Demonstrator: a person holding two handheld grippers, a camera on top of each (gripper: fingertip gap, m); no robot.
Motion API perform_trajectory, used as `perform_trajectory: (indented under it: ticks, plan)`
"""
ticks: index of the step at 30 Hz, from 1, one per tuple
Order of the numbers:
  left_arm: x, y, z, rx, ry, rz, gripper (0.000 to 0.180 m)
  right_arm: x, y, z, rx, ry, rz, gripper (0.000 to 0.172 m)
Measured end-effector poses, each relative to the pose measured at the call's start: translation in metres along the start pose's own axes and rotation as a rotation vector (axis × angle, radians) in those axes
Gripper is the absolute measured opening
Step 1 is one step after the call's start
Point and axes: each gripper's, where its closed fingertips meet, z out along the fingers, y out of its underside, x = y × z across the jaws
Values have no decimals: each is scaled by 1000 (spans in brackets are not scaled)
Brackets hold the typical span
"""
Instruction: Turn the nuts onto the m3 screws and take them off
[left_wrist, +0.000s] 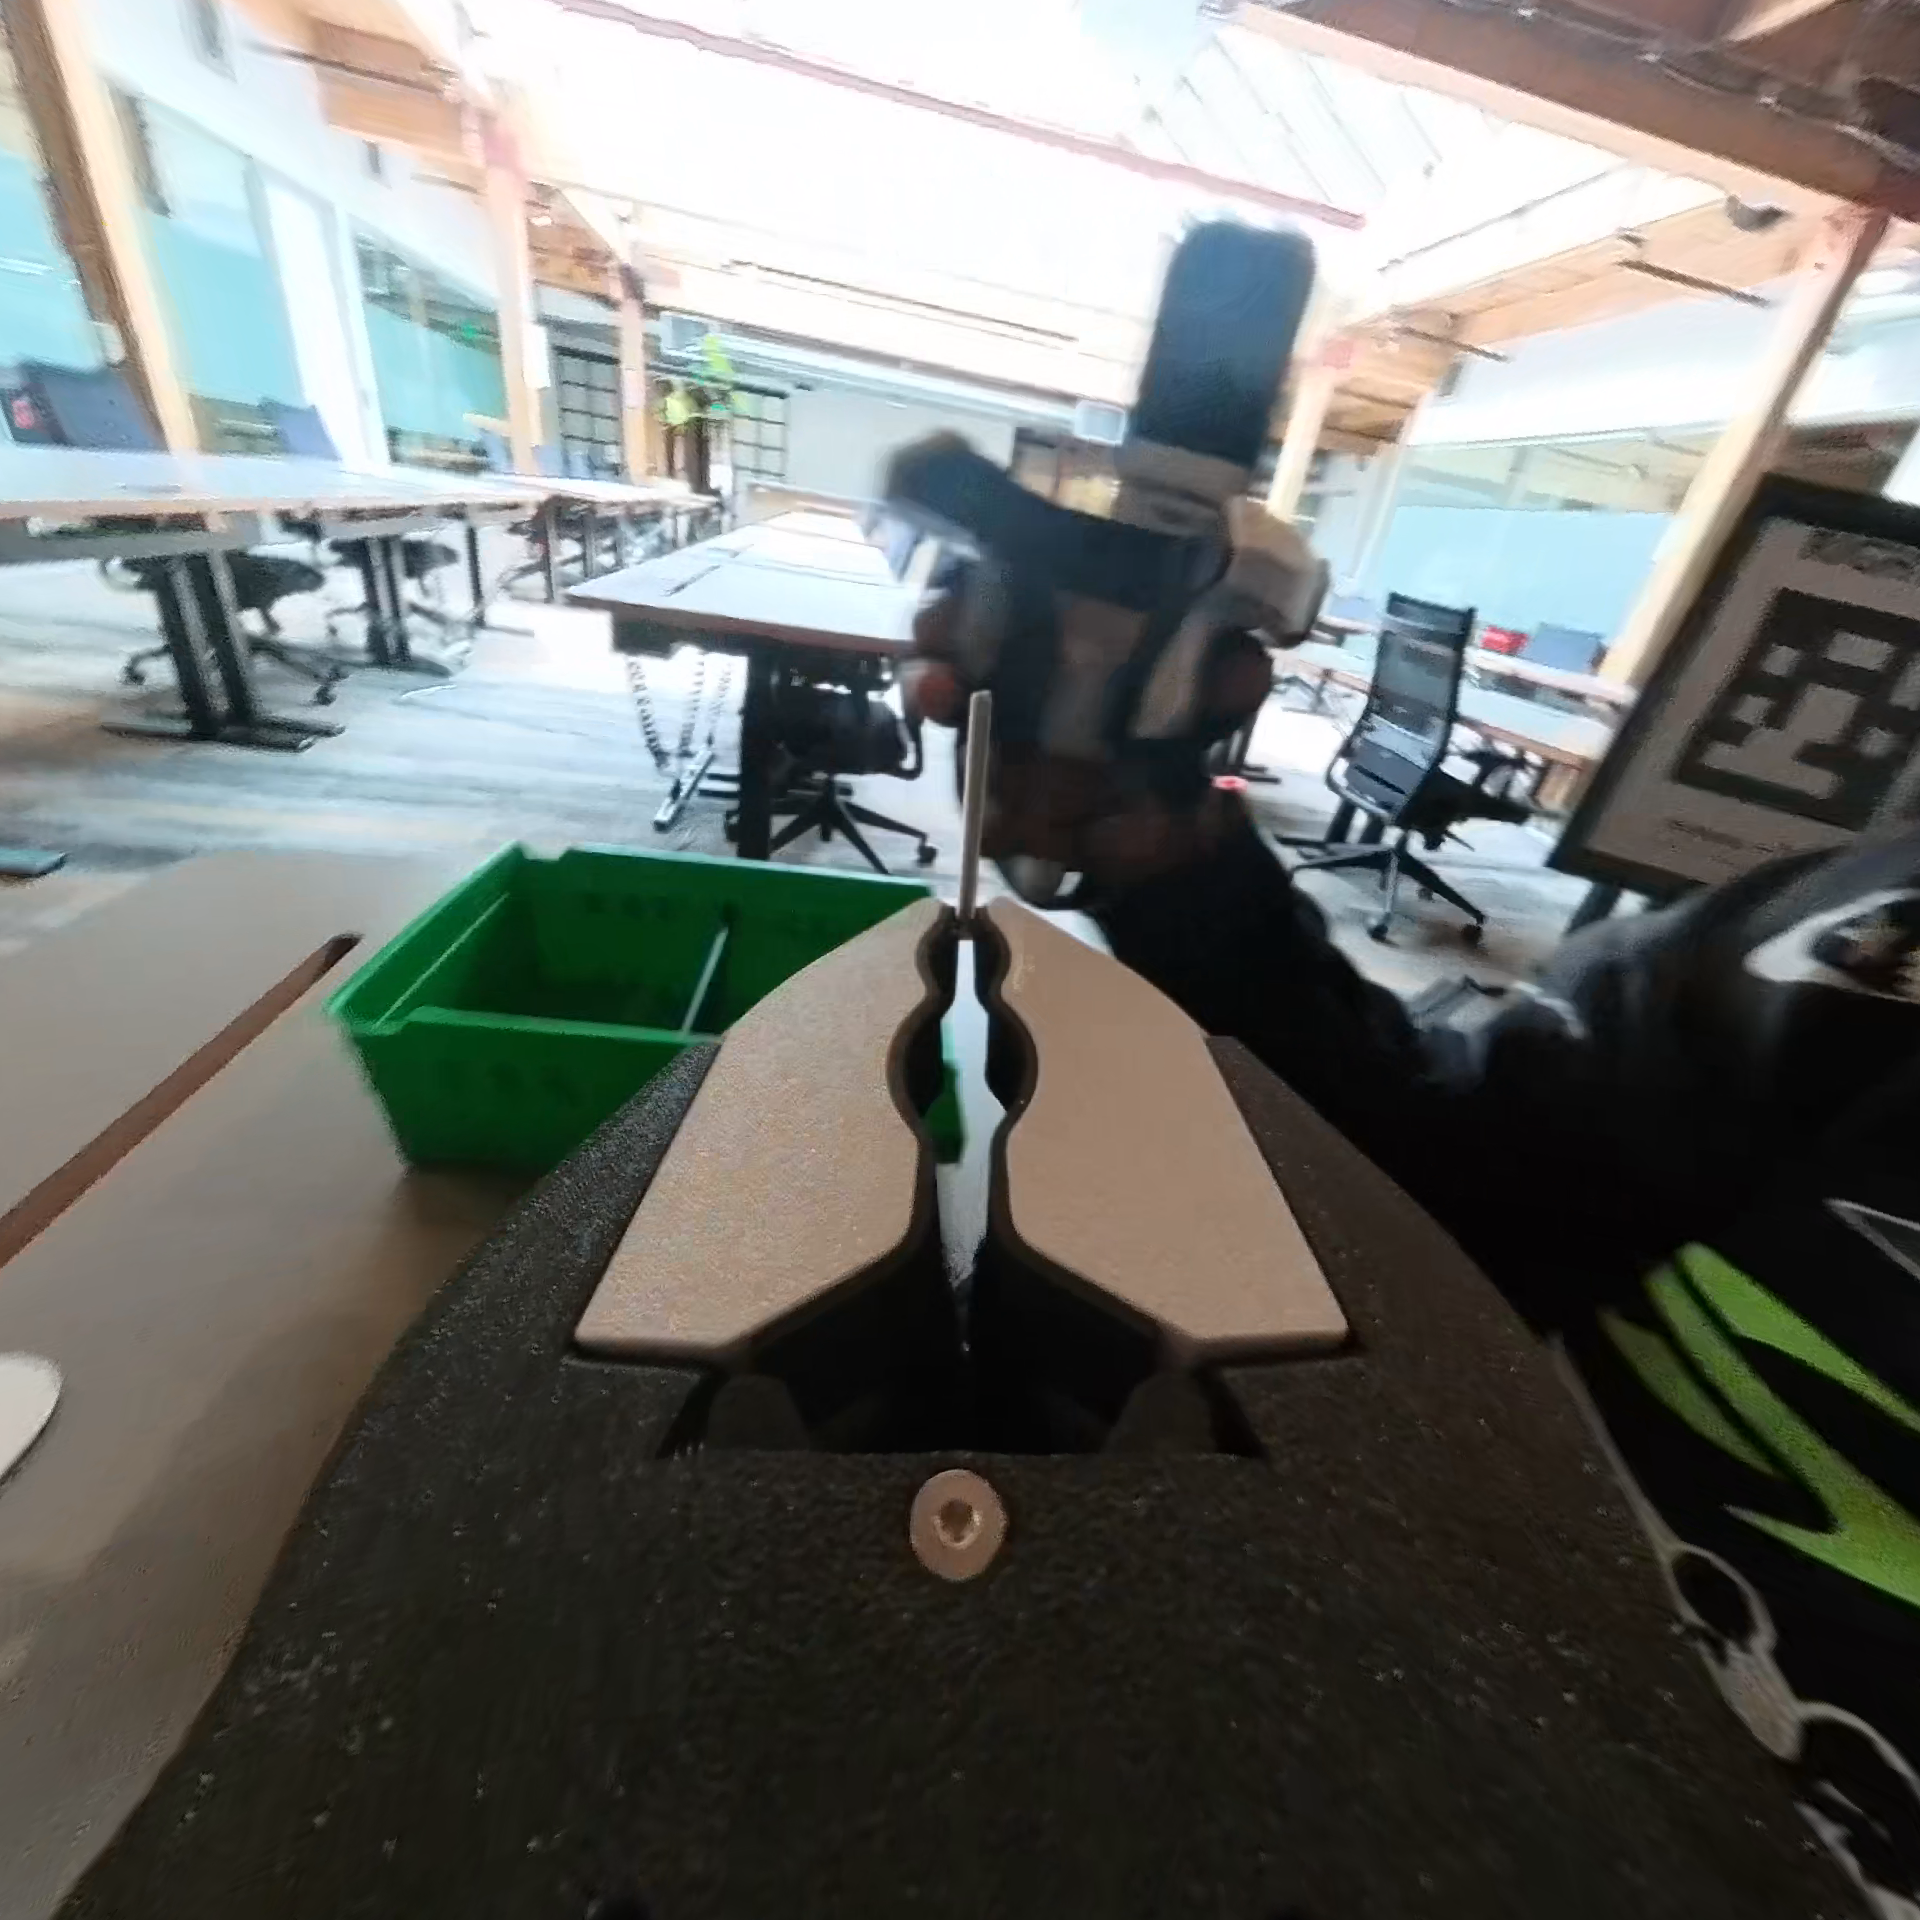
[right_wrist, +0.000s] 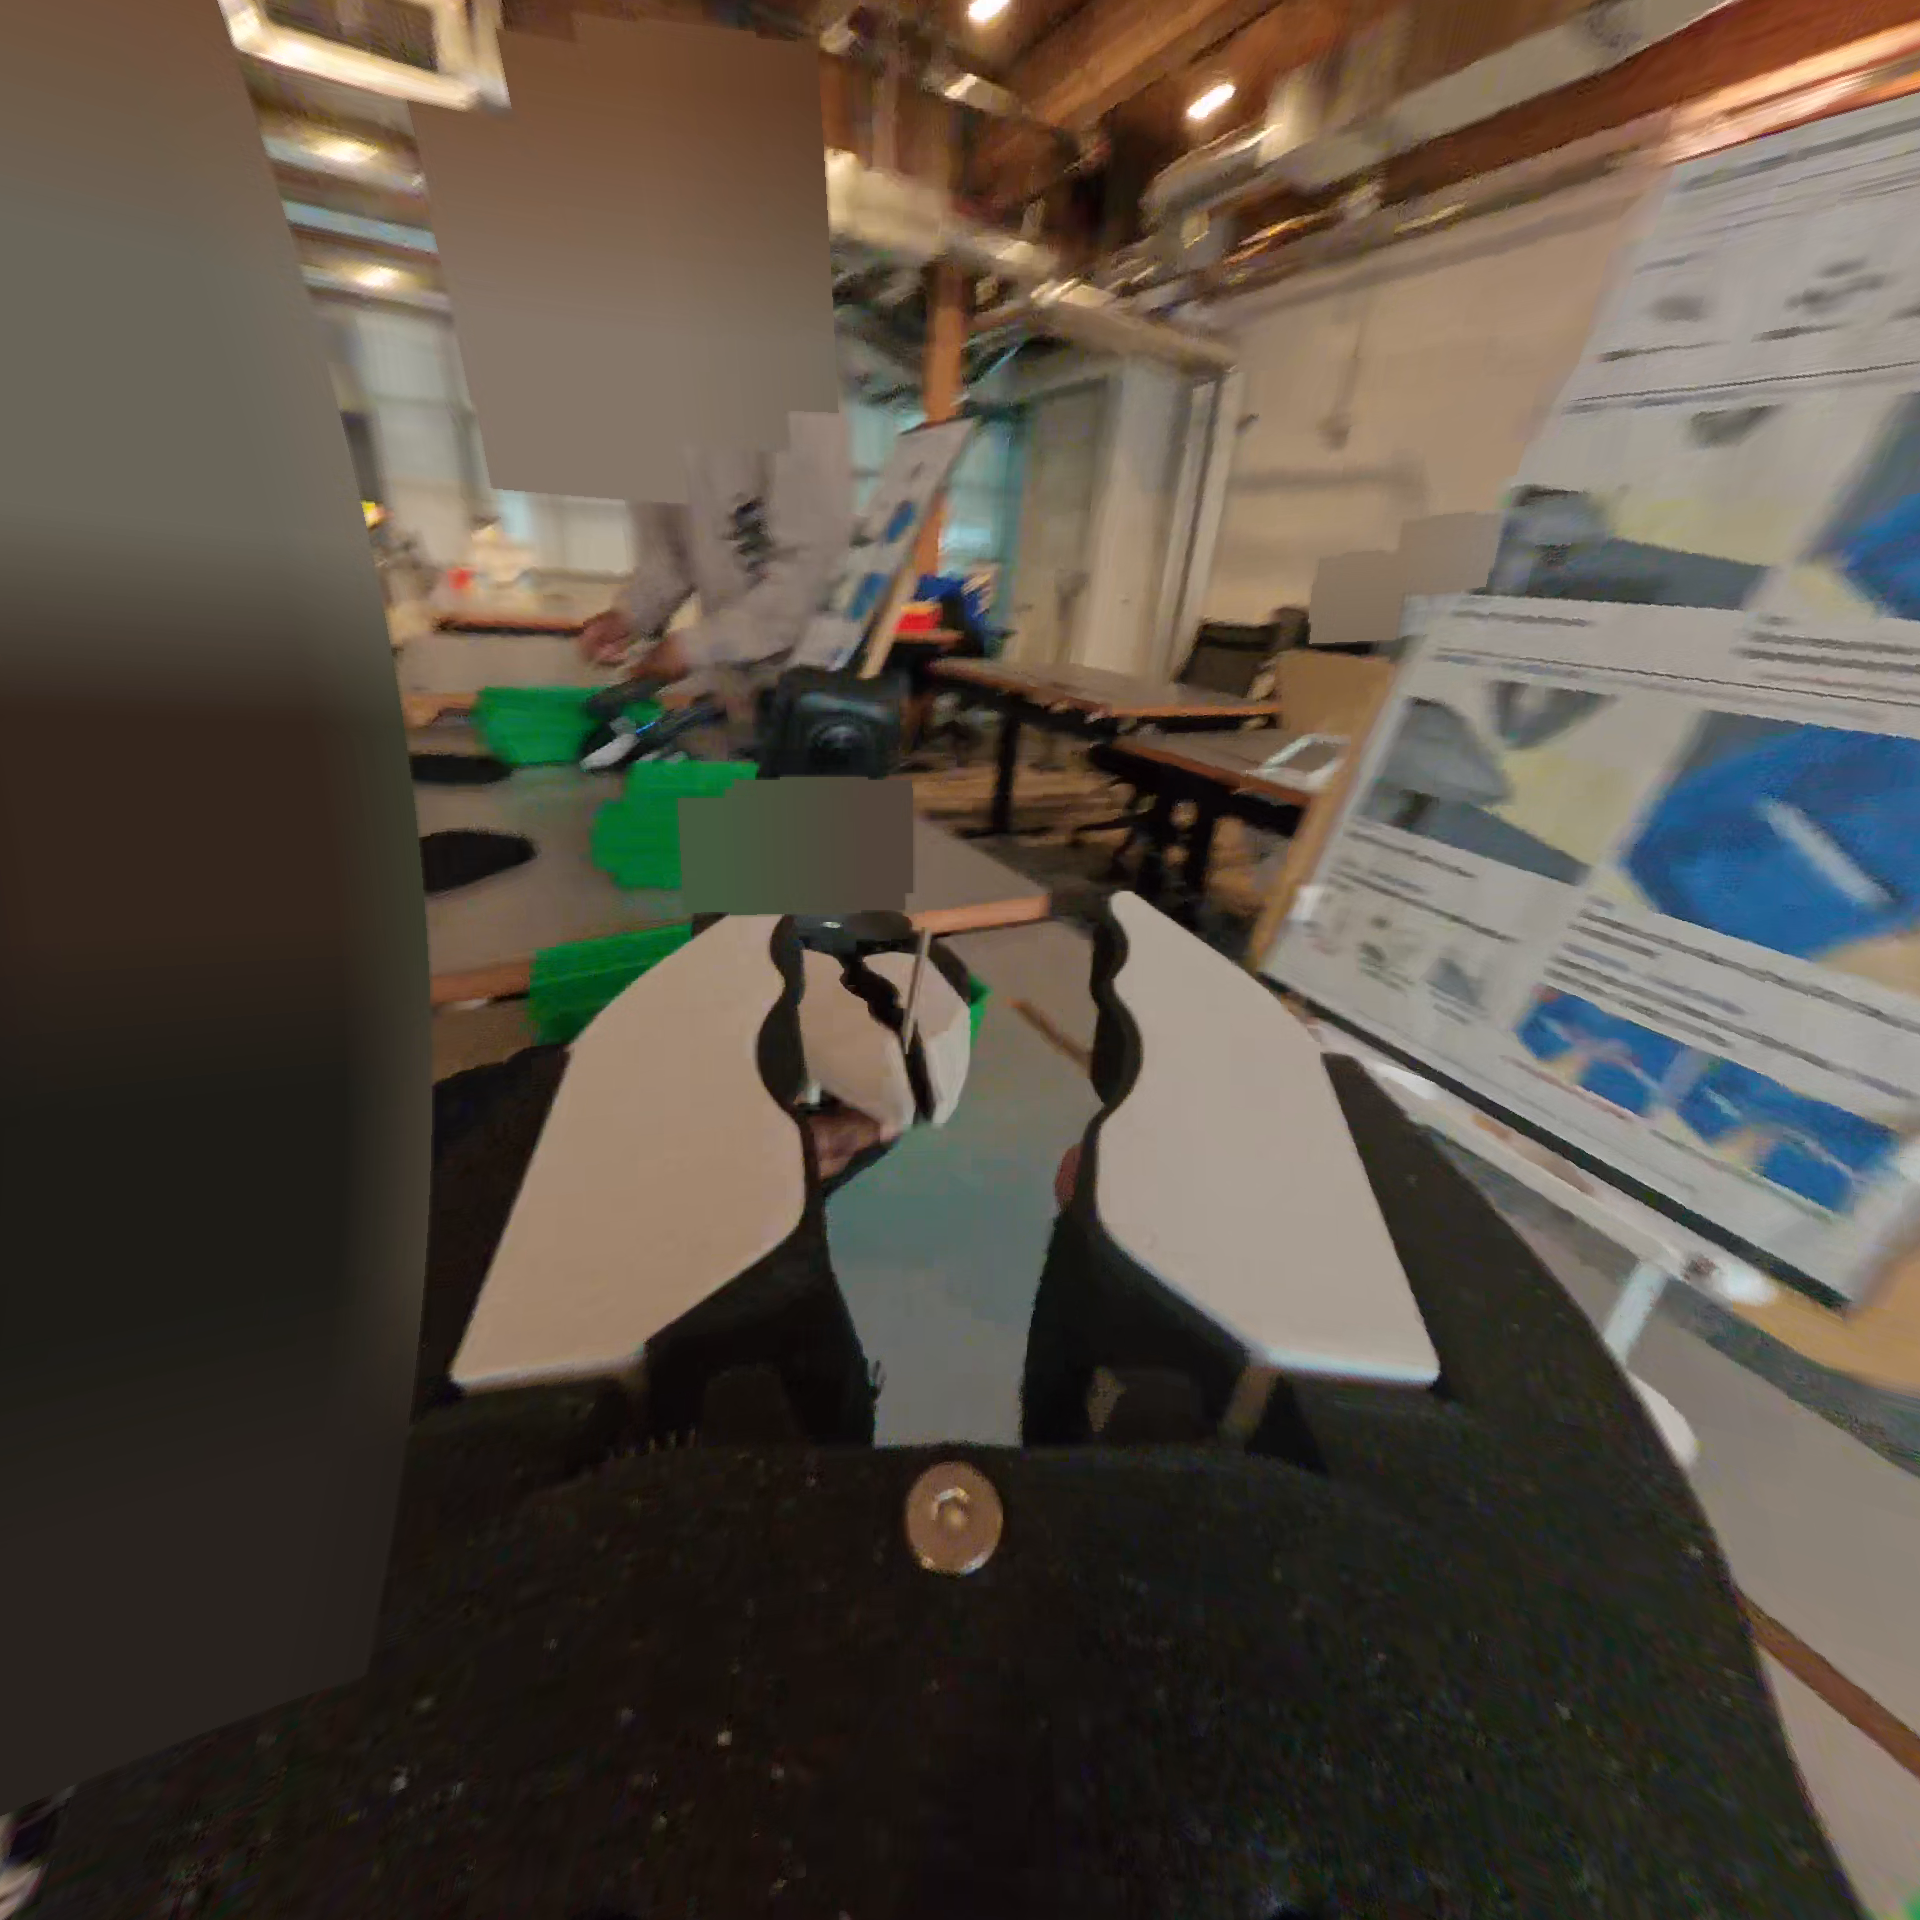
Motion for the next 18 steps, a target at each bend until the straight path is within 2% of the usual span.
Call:
perform_trajectory:
  ticks: [2, 3, 6, 8, 10, 11, 13, 14, 15, 16, 18]
  plan:
    - [-28, 13, -10, -8, -69, -8, 1, 21, 24, -34, 126, 161, 35, 40]
    - [-33, 16, -13, -10, -89, 18, 1, 21, 40, -52, 200, 189, 90, 32]
    - [-22, 14, -17, -31, -89, 74, 1, 31, 83, -112, 326, 377, 139, 24]
    - [-14, 15, -19, -68, -108, 122, 1, 32, 90, -151, 365, 483, 42, 20]
    - [-10, 16, -21, -81, -137, 153, 1, 29, 95, -184, 330, 528, -119, 19]
    - [-6, 15, -20, -71, -129, 160, 1, 31, 103, -201, 320, 519, -144, 17]
    - [-1, 13, -17, -52, -101, 139, 1, 41, 107, -239, 426, 466, 25, 15]
    - [0, 13, -15, -58, -96, 131, 2, 38, 98, -259, 530, 421, 56, 16]
    - [1, 14, -14, -64, -100, 134, 2, 41, 94, -280, 609, 454, 69, 15]
    - [2, 14, -12, -66, -101, 140, 2, 44, 94, -294, 623, 508, 63, 15]
    - [7, 14, -9, -73, -93, 149, 2, 43, 94, -303, 557, 570, 19, 17]
